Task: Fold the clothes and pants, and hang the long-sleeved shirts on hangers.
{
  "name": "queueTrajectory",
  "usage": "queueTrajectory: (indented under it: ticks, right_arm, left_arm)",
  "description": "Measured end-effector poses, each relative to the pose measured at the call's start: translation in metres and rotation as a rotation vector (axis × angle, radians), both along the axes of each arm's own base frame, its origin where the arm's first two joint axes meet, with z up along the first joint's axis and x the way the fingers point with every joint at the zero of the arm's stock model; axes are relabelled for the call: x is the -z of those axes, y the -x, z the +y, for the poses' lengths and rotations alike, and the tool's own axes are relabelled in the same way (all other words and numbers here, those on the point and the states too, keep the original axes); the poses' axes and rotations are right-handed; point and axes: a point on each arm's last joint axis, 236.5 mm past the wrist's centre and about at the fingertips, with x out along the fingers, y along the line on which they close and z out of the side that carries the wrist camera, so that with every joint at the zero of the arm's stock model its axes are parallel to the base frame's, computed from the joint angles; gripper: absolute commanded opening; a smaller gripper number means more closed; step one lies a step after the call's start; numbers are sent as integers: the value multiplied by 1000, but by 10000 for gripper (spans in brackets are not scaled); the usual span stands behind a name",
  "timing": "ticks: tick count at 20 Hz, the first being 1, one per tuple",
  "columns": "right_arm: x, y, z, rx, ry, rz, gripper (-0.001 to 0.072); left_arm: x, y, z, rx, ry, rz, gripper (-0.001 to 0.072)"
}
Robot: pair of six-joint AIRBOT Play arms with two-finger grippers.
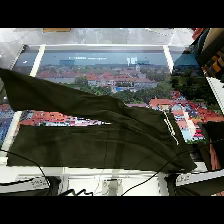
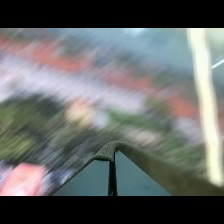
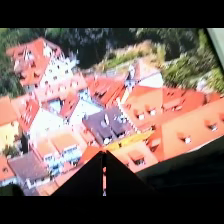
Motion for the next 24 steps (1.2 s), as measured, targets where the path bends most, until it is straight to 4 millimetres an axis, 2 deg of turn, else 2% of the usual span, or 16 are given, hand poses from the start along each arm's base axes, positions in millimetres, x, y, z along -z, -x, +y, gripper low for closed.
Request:
queueTrajectory:
  ticks: [3,7,10,13,14,15,16,20,22,24]
  right_arm:
    - [33,10,18,-45,-107,50,34]
    - [64,18,42,-90,-224,90,34]
    - [71,19,50,-102,-257,93,34]
    - [74,17,52,-106,-267,87,34]
    - [74,16,51,-105,-265,82,34]
    - [74,14,50,-103,-263,74,34]
    - [74,13,50,-102,-260,67,34]
    - [72,6,51,-102,-267,38,34]
    - [71,4,52,-102,-271,26,34]
    - [70,1,51,-100,-268,15,34]
  left_arm:
    - [44,-2,14,-25,-11,109,17]
    - [92,-22,12,-30,41,162,17]
    - [103,-53,5,-59,97,95,17]
    - [95,-85,-2,-100,96,-15,34]
    - [91,-96,-5,-107,81,-52,205]
    - [88,-103,-8,-109,60,-80,645]
    - [86,-110,-12,-106,43,-99,707]
    - [80,-122,-26,-82,-23,-139,707]
    - [74,-120,-23,-98,-11,-146,700]
    - [77,-109,-12,-128,45,-110,698]
